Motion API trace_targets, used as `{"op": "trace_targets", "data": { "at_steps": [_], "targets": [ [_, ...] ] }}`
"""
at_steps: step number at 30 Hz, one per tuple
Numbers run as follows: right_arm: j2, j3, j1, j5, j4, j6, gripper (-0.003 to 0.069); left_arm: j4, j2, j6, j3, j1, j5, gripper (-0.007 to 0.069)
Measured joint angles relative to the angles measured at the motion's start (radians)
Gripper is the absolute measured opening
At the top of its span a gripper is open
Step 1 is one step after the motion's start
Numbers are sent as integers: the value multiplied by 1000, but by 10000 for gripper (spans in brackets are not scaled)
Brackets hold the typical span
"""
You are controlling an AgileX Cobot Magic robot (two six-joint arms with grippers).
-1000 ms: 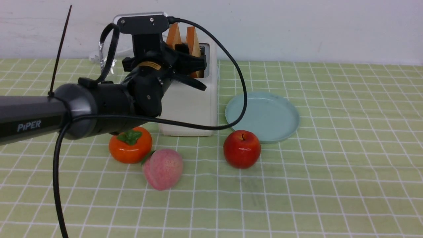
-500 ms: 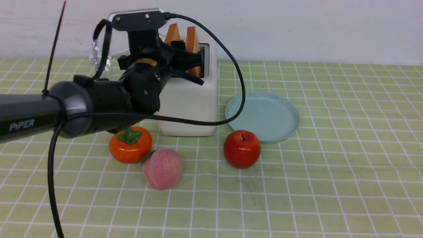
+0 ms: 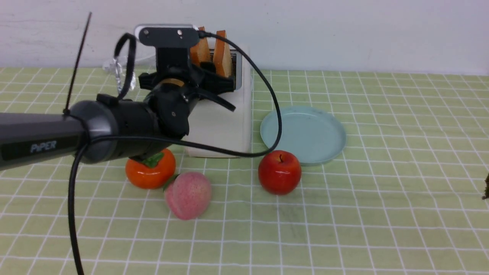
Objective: Take toasted bread from bread machine on green coffee tablecloth place on plate.
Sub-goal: 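Reach for a toast slice standing in the toaster with the left gripper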
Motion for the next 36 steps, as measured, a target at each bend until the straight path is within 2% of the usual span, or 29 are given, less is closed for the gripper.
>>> {"op": "trace_targets", "data": {
  "at_steps": [4, 7, 8, 11, 16, 36],
  "targets": [
    [0, 0, 0, 10, 1, 0, 3, 21, 4, 0, 0, 0, -13, 278],
    [0, 0, 0, 22, 5, 0, 3, 24, 4, 0, 0, 0, -53, 171],
    [0, 0, 0, 22, 5, 0, 3, 24, 4, 0, 0, 0, -54, 165],
    [0, 0, 0, 34, 9, 0, 6, 24, 4, 0, 0, 0, -72, 71],
    [0, 0, 0, 49, 17, 0, 11, 24, 4, 0, 0, 0, -81, -13],
    [0, 0, 0, 53, 20, 0, 13, 54, -56, 0, -5, 0, -53, -13]
  ]
}}
